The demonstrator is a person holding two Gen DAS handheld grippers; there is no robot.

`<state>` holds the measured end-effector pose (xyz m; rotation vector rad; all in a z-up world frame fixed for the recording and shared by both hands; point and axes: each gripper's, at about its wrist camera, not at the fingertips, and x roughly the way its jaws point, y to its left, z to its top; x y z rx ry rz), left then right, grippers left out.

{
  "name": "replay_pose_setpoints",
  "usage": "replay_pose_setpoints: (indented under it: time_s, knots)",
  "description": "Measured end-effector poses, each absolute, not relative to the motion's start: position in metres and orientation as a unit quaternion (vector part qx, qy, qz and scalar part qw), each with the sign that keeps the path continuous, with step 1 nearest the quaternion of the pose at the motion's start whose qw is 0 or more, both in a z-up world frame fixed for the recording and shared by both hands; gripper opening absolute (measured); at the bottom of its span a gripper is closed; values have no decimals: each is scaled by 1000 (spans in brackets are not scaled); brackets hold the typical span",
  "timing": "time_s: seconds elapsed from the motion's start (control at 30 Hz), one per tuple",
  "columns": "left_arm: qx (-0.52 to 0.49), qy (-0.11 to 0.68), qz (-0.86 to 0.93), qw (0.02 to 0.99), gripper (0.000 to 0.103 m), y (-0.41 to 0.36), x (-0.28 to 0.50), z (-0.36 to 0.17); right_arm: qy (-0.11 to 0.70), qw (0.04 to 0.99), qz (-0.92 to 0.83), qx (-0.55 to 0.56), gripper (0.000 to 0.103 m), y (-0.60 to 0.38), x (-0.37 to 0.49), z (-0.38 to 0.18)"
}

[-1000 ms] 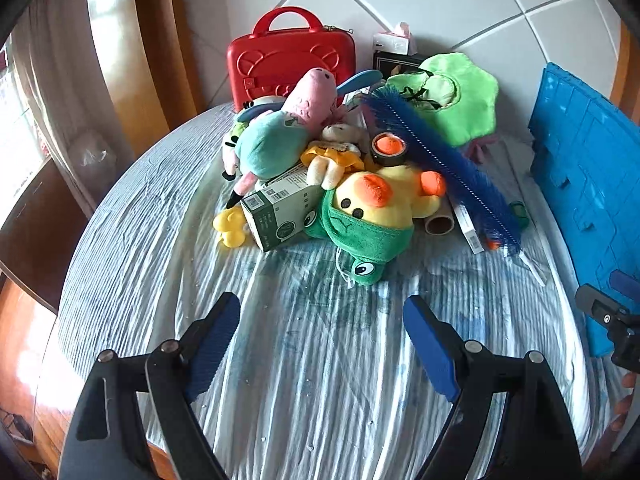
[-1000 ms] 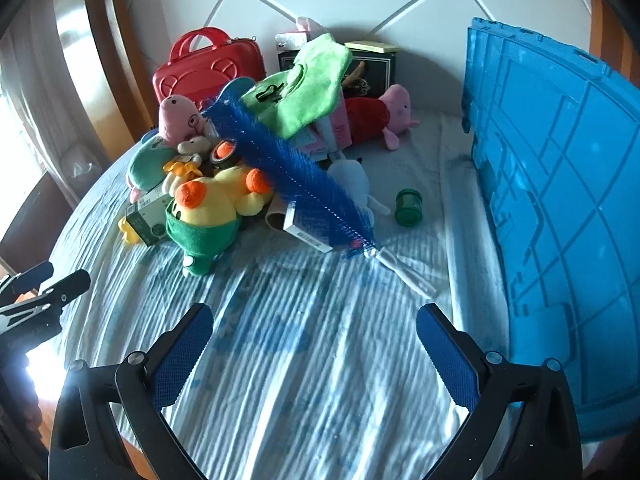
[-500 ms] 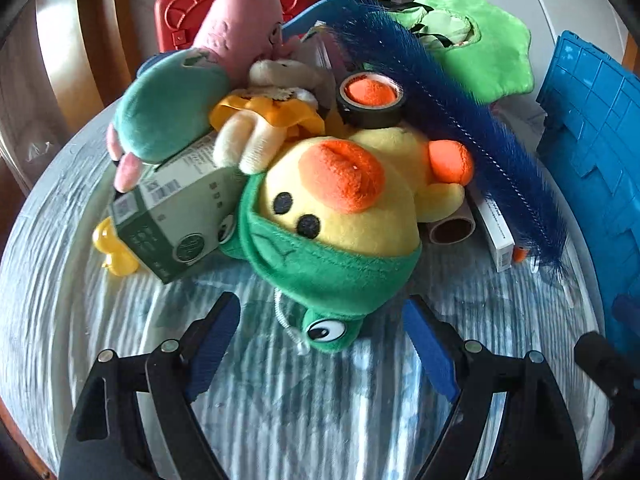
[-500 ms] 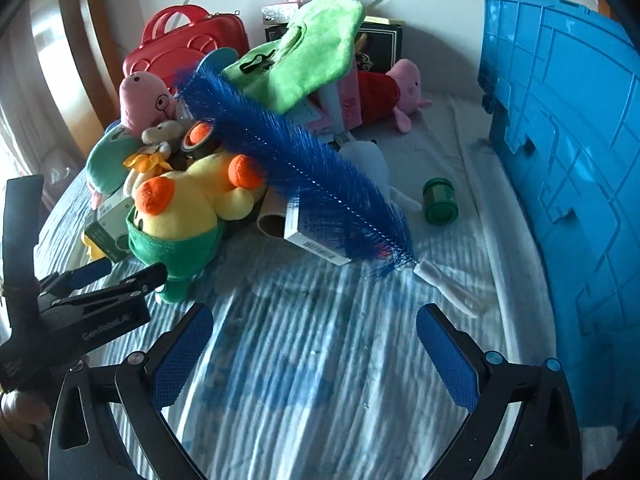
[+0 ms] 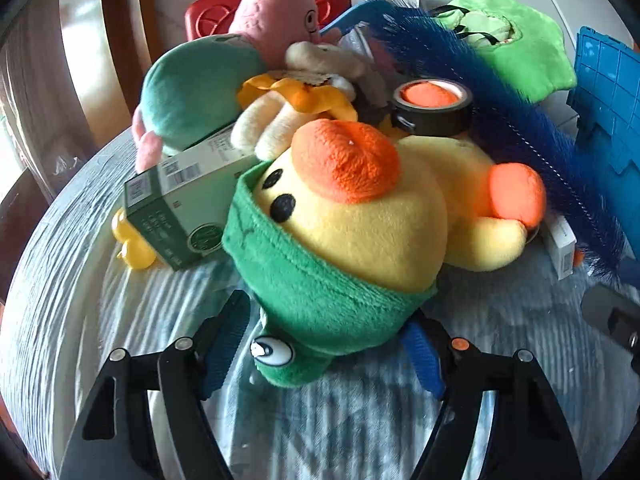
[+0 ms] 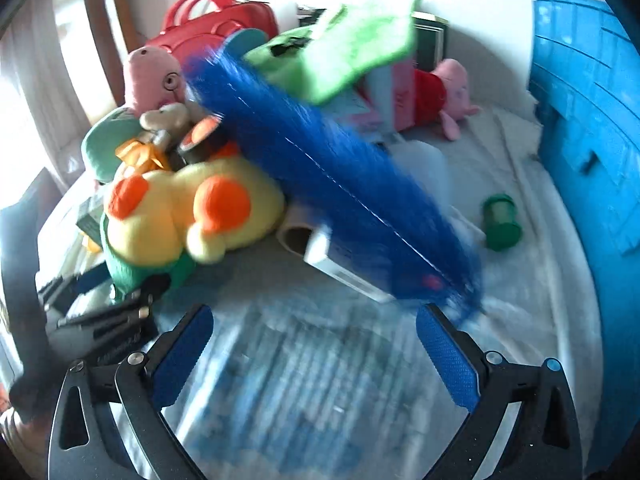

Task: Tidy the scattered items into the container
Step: 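Grasp the yellow duck plush with the left tool while the right tool grasps it too, then lift the yellow duck plush with both tools and carry it over the crate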

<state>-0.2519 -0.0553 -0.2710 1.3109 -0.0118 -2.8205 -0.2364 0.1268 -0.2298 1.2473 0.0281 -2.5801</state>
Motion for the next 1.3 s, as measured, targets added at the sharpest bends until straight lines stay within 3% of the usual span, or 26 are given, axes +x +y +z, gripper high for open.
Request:
replay_pose_setpoints:
  time_s: [0.3,0.4,0.43,0.47,0.67,0.77,0.9,0.97,1.0,1.03,1.3]
  knots:
    - [429,-7,-903,-11,77,-62,-249,-269,-29,208,-874,439,100,80,-260,-241]
    - [426,-15,-905,-14,79,-50,-255,-270,-19,201,-878,435,85,74,-269,-242]
    - [426,-15,-904,-15,79,-48,-258,-272,-17,196,-878,436,69,73,-273,-244]
    - [427,-13,-904,-17,79,-47,-260,-274,-18,196,-878,437,63,73,-276,-246]
    - [427,0,-904,-23,81,-44,-263,-282,-29,203,-883,422,64,73,-285,-250]
    - [429,-4,-903,-19,81,-39,-267,-286,-46,198,-884,421,77,77,-289,-256]
    - [429,-3,-903,-24,81,-37,-268,-289,-56,198,-889,409,77,81,-287,-258]
    - [428,-2,-903,-24,81,-36,-268,-289,-55,192,-895,399,63,82,-284,-254]
    - [428,-2,-903,-26,81,-35,-268,-289,-55,198,-896,393,40,84,-282,-250]
    - [428,-1,-903,-29,81,-34,-269,-289,-53,204,-895,393,30,85,-280,-247]
    - [430,-5,-903,-26,65,-30,-259,-284,-25,211,-883,418,25,73,-271,-247]
